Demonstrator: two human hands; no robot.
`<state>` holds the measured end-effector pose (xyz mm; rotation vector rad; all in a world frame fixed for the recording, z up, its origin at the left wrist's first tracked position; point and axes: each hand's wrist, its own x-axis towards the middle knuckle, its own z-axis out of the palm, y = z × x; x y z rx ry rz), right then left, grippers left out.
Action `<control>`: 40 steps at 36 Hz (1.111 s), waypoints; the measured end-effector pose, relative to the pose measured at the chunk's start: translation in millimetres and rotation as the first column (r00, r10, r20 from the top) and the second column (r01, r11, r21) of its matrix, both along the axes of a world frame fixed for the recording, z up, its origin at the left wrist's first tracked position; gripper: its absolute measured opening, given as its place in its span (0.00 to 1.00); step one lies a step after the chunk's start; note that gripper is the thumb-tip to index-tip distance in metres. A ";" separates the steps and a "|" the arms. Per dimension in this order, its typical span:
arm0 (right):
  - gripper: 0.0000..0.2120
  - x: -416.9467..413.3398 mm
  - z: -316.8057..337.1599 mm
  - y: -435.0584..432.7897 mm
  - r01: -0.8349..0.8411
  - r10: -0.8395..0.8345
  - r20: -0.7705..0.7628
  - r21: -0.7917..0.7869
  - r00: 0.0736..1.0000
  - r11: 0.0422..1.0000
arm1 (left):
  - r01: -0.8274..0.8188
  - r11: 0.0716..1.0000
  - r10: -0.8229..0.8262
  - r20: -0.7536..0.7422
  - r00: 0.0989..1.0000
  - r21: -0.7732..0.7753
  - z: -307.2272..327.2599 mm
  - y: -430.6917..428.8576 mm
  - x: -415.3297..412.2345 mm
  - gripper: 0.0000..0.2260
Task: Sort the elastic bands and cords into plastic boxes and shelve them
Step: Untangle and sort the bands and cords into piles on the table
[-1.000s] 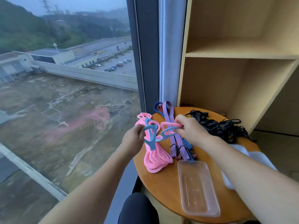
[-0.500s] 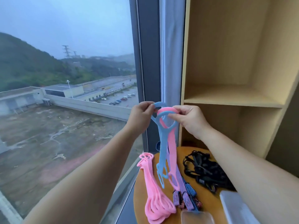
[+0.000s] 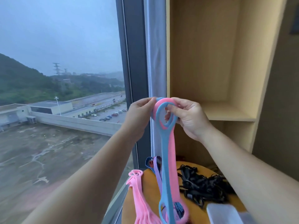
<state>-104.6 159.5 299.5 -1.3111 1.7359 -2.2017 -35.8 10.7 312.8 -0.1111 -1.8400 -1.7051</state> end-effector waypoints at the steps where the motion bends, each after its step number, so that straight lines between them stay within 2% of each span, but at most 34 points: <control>1: 0.15 1.6 -0.7 1.5 0.010 -0.010 -0.002 -0.008 1.000 1.000 | 0.013 1.000 -0.013 -0.005 1.000 0.002 -2.7 2.2 0.6 0.13; 4: 0.15 7.1 -2.7 3.6 0.066 -0.066 -0.025 -0.029 0.997 0.997 | 0.069 0.997 -0.069 0.007 0.998 0.030 -11.9 10.5 3.0 0.18; 10: 0.11 14.2 -5.5 5.1 0.140 -0.140 0.009 -0.079 0.990 0.987 | 0.319 0.943 -0.318 -0.032 0.948 0.095 -33.2 20.3 8.4 0.20; 13: 0.13 12.0 -8.8 6.0 0.169 -0.167 0.036 -0.067 0.985 0.983 | 0.289 0.949 -0.287 -0.036 0.957 0.130 -38.0 20.8 9.1 0.18; 19: 0.15 8.8 -6.9 10.0 0.186 -0.187 -0.003 -0.027 0.982 0.982 | 0.192 0.980 -0.193 0.003 0.981 0.052 -35.3 26.2 4.2 0.17; 22: 0.15 7.5 -4.2 9.0 0.222 -0.222 0.007 -0.028 0.975 0.975 | 0.246 0.966 -0.247 0.006 0.969 0.084 -39.8 31.7 -0.6 0.11; 27: 0.15 8.4 -3.7 10.5 0.261 -0.261 -0.001 -0.010 0.965 0.965 | 0.367 0.907 -0.381 0.032 0.924 0.204 -49.3 40.6 -0.6 0.10; 29: 0.15 7.1 -5.0 12.6 0.273 -0.273 -0.019 -0.001 0.962 0.962 | 0.416 0.888 -0.433 0.052 0.900 0.198 -52.7 42.1 -0.4 0.09; 33: 0.13 2.9 -5.9 18.4 0.290 -0.288 -0.066 0.023 0.955 0.957 | 0.471 0.863 -0.489 0.068 0.870 0.184 -55.1 44.8 0.3 0.15; 36: 0.11 -1.0 -7.6 23.9 0.343 -0.323 -0.193 0.076 0.926 0.936 | 0.455 0.886 -0.463 0.096 0.881 0.093 -53.1 45.7 -1.0 0.16; 40: 0.18 -4.9 -6.4 30.4 0.370 -0.347 -0.215 0.079 0.913 0.926 | 0.456 0.888 -0.461 0.114 0.880 0.066 -44.9 47.1 1.1 0.17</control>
